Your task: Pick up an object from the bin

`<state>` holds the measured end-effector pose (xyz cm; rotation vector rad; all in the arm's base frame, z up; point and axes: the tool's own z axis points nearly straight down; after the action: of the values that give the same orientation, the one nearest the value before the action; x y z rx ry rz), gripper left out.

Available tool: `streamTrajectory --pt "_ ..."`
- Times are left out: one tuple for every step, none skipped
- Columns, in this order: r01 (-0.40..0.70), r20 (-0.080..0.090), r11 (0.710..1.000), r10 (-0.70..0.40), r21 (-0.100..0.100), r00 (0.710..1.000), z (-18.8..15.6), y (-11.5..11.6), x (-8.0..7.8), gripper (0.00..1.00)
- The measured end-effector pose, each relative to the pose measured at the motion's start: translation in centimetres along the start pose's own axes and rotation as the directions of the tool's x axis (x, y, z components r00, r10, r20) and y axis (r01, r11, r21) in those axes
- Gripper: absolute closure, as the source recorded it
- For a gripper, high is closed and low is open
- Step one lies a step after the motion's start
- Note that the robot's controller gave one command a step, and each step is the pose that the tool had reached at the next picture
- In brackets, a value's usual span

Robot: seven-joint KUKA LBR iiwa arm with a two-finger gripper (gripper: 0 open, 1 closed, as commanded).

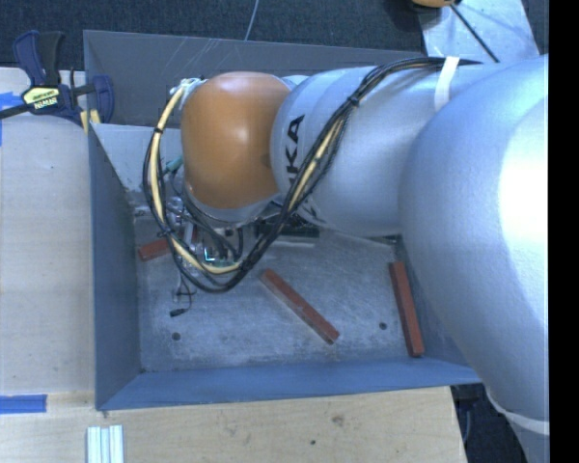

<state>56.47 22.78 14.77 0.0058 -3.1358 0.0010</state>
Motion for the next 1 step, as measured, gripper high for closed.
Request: streamTrajectory --pt "-0.003 0.008 1.0 0.003 -0.002 1.0 -0.48 -0.09 -0.22 0.0"
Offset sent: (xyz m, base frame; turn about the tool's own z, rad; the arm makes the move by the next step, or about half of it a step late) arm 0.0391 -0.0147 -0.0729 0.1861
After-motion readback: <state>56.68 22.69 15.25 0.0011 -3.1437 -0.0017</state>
